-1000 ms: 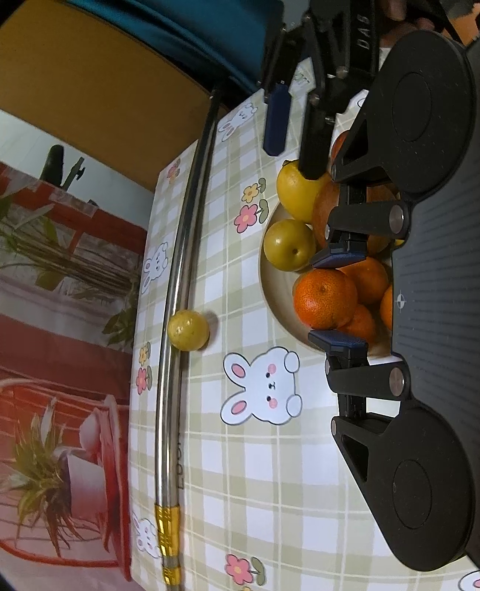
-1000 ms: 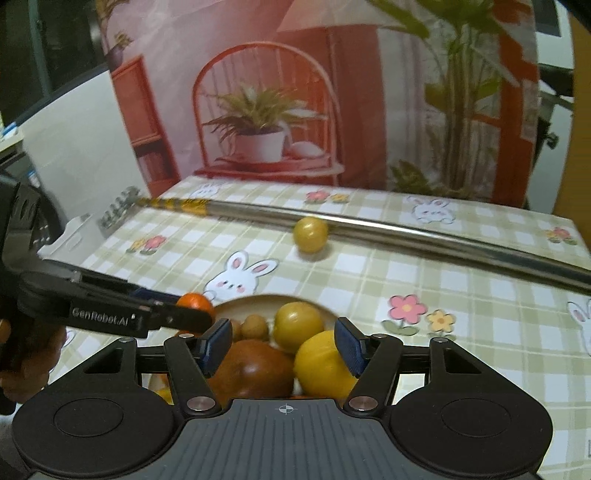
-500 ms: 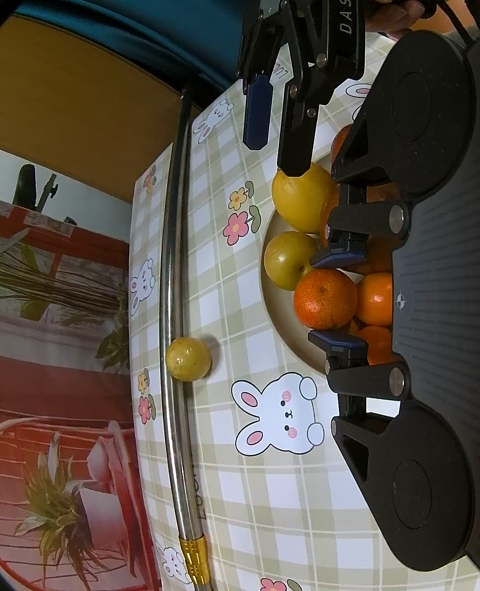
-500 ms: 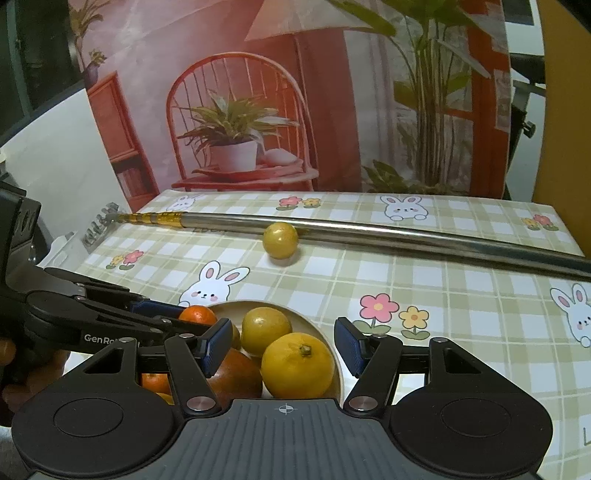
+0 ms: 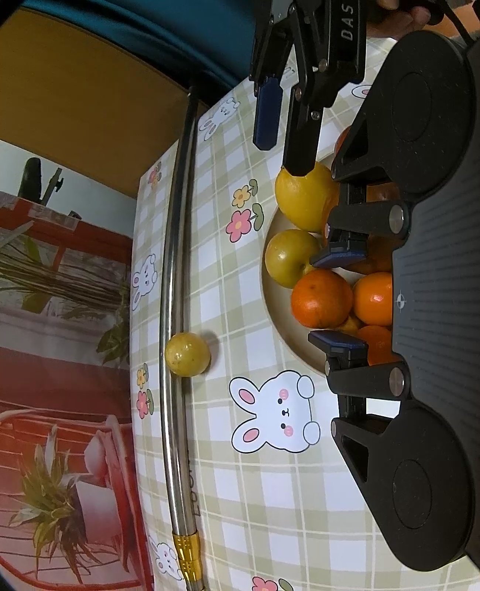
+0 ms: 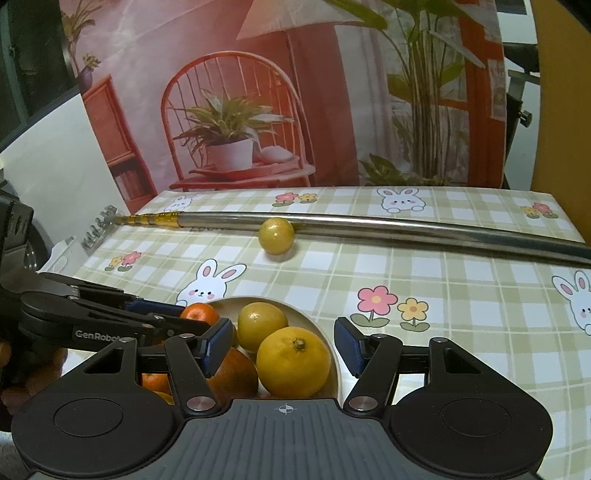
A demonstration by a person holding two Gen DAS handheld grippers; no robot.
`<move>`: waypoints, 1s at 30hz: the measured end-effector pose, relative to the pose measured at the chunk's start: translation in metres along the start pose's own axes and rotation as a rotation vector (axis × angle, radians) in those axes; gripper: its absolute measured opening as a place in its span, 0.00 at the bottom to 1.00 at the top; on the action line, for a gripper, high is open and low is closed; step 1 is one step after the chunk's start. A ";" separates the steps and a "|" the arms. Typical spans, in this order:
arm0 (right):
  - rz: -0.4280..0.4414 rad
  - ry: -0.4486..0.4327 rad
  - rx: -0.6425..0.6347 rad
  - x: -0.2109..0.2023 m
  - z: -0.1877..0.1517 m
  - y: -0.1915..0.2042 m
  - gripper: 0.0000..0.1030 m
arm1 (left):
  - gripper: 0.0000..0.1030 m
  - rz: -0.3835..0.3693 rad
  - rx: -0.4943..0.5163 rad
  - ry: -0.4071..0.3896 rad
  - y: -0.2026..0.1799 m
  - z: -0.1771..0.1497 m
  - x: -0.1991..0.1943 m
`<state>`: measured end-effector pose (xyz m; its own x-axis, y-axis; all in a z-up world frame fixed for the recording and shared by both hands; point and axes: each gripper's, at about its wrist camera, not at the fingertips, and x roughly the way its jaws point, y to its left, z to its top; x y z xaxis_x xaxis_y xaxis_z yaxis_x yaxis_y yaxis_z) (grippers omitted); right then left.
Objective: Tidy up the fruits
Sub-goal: 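Reach the right gripper to the small yellow fruit by the rod and grasp it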
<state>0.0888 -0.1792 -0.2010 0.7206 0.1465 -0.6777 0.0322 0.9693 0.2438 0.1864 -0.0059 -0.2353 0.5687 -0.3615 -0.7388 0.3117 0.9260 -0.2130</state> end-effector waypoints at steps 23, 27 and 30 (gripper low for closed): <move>-0.009 -0.040 0.047 -0.004 -0.005 -0.008 0.53 | 0.50 0.260 -0.150 -0.149 0.038 -0.025 -0.072; 0.000 -0.040 0.042 0.001 0.002 -0.006 0.53 | 0.50 0.294 -0.206 -0.170 0.054 -0.027 -0.083; -0.001 -0.043 -0.004 0.006 0.010 0.001 0.53 | 0.50 0.312 -0.244 -0.200 0.065 -0.028 -0.092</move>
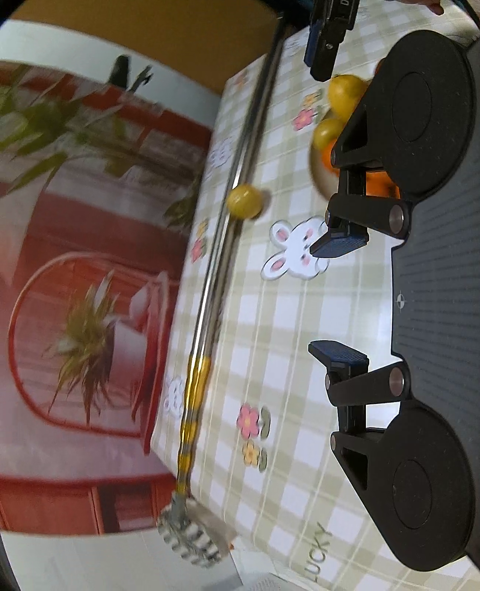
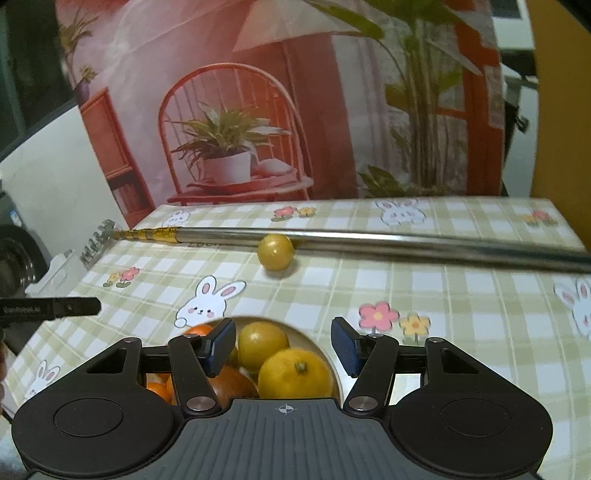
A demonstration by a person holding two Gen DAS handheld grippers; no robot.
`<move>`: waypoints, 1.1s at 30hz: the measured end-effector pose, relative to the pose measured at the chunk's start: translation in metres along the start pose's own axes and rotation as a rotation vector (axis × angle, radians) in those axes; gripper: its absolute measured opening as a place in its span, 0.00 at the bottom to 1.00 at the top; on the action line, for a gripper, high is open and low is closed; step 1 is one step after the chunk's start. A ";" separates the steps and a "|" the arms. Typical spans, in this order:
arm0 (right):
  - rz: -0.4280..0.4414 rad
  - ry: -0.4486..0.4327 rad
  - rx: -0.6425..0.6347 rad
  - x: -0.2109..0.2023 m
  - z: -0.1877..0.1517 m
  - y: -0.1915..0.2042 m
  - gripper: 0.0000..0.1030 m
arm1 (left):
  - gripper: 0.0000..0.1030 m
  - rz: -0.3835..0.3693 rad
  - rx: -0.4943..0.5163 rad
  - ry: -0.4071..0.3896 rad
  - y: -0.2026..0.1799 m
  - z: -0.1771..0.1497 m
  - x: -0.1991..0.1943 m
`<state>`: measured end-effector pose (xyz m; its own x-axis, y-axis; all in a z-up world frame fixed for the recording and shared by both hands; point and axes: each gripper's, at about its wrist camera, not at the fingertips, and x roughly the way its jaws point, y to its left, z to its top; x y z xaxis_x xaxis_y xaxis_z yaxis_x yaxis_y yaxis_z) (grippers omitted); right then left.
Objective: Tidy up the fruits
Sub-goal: 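Reach the right gripper to the small yellow fruit by the rod and grasp it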
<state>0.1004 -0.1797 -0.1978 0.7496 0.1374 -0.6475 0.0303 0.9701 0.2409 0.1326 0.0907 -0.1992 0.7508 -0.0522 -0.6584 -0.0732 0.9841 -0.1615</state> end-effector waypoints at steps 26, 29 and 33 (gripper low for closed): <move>-0.078 0.159 -0.155 0.182 0.086 0.039 0.52 | 0.51 0.021 -0.105 0.028 0.024 -0.011 0.012; -0.094 0.191 -0.191 0.196 0.084 0.040 0.51 | 0.51 0.018 -0.112 0.035 0.026 -0.013 0.013; -0.103 0.225 -0.187 0.207 0.086 0.040 0.48 | 0.51 0.015 -0.118 0.040 0.027 -0.013 0.014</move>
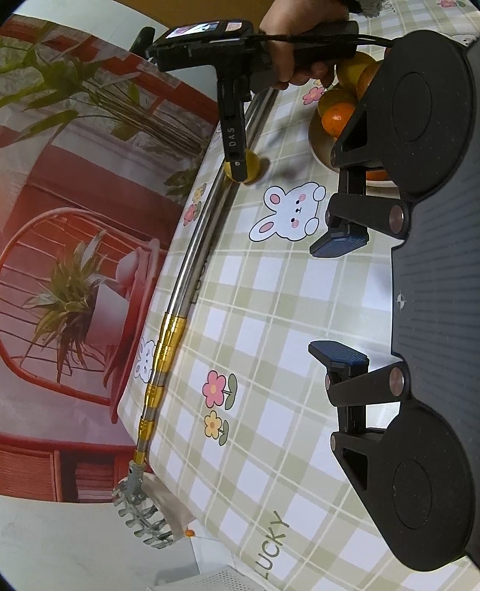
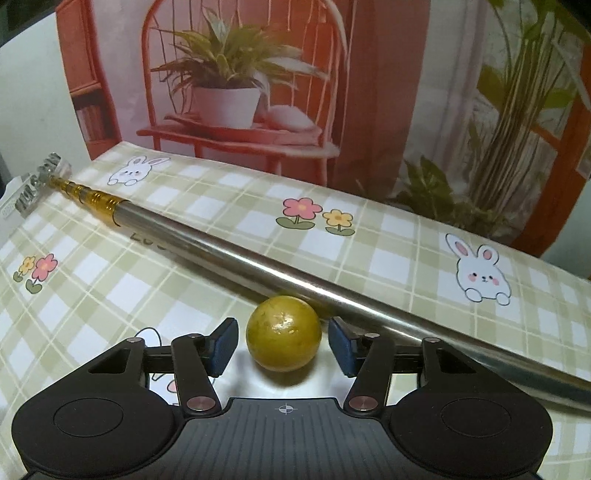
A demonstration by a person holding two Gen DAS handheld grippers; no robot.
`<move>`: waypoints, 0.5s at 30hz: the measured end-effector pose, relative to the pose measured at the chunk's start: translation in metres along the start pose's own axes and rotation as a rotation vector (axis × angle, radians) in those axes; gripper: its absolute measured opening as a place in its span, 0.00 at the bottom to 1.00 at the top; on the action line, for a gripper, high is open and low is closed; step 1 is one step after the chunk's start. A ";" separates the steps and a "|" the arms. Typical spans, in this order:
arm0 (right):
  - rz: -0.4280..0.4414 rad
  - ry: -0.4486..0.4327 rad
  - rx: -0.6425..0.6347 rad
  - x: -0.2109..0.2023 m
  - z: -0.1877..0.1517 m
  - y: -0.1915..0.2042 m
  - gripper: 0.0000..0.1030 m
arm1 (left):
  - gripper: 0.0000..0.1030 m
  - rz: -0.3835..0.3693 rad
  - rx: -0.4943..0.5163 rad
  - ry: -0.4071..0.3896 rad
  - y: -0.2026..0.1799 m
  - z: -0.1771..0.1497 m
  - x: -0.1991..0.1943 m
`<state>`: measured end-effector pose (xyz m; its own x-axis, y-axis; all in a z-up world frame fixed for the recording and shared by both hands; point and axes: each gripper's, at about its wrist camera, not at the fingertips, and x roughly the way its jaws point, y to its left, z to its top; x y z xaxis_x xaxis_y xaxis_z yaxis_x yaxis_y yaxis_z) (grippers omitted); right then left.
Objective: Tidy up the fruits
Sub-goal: 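Reach the right gripper to the small yellow fruit by the rod and grasp it, then carry the yellow fruit over the plate and lower it with the right gripper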
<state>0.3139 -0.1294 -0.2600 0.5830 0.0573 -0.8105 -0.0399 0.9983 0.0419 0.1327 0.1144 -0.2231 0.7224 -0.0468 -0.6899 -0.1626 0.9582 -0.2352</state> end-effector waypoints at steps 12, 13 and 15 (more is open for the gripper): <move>0.005 0.019 0.012 0.003 0.005 -0.002 0.41 | 0.51 -0.018 0.004 -0.007 -0.001 -0.002 -0.003; 0.011 0.009 0.016 -0.002 0.005 -0.003 0.41 | 0.51 -0.019 0.004 -0.007 -0.001 -0.002 -0.003; 0.030 -0.011 0.021 -0.013 0.005 -0.004 0.41 | 0.51 -0.024 0.008 -0.010 -0.003 -0.002 -0.004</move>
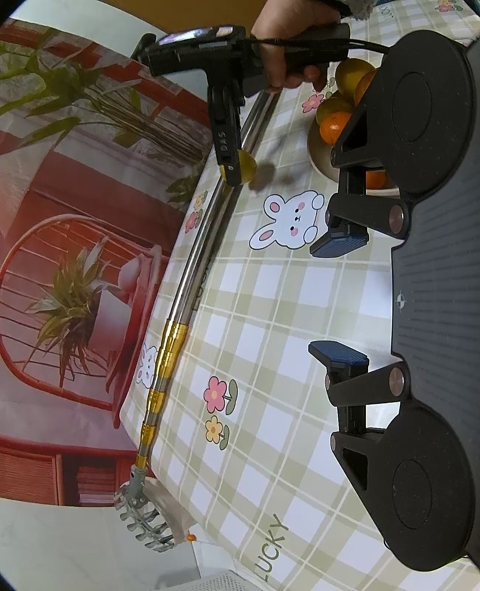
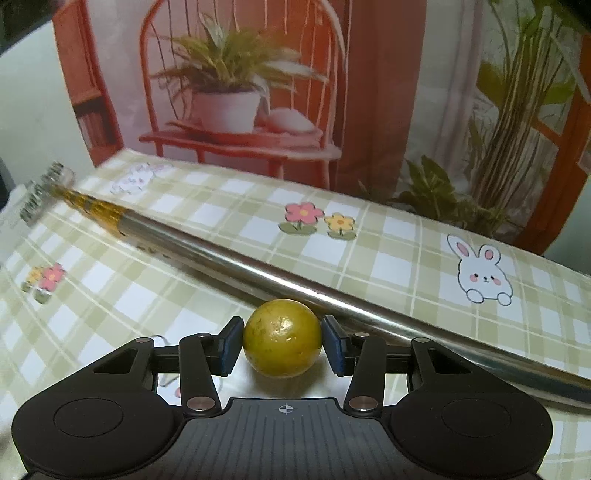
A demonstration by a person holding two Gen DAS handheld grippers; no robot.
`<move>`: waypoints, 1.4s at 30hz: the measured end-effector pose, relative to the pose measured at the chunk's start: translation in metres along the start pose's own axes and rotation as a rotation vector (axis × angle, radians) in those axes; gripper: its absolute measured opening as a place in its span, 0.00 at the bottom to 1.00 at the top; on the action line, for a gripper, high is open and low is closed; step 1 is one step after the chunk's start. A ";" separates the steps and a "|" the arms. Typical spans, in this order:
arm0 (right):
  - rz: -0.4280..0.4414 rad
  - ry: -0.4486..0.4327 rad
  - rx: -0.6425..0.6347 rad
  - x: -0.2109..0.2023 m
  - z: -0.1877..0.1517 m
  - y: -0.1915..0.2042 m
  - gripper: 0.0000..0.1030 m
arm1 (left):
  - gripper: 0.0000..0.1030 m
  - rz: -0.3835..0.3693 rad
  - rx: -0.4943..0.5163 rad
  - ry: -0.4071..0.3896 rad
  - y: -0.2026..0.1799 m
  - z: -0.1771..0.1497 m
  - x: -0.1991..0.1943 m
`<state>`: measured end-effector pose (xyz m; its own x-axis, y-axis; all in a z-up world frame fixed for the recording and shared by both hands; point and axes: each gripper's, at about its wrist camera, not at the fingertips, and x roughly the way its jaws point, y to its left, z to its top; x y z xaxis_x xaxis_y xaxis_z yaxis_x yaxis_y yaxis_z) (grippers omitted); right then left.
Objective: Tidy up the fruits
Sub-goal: 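Carry the yellow fruit over the plate and lower it with the right gripper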
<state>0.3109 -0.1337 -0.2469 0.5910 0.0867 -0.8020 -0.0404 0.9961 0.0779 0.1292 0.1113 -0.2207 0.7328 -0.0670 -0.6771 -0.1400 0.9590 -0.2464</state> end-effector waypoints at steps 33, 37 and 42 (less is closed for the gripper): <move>0.102 -0.235 0.135 -0.189 -0.172 -0.019 0.41 | 0.52 -0.097 0.188 -0.001 -0.061 -0.024 -0.020; 0.093 -0.222 0.129 -0.186 -0.177 -0.018 0.41 | 0.52 -0.096 0.189 -0.001 -0.061 -0.024 -0.021; 0.092 -0.225 0.118 -0.185 -0.177 -0.014 0.41 | 0.52 -0.099 0.191 -0.002 -0.061 -0.026 -0.024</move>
<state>0.0599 -0.1612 -0.2046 0.7539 0.1581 -0.6377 -0.0154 0.9746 0.2234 0.1034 0.0469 -0.2075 0.7382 -0.1629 -0.6546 0.0611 0.9826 -0.1756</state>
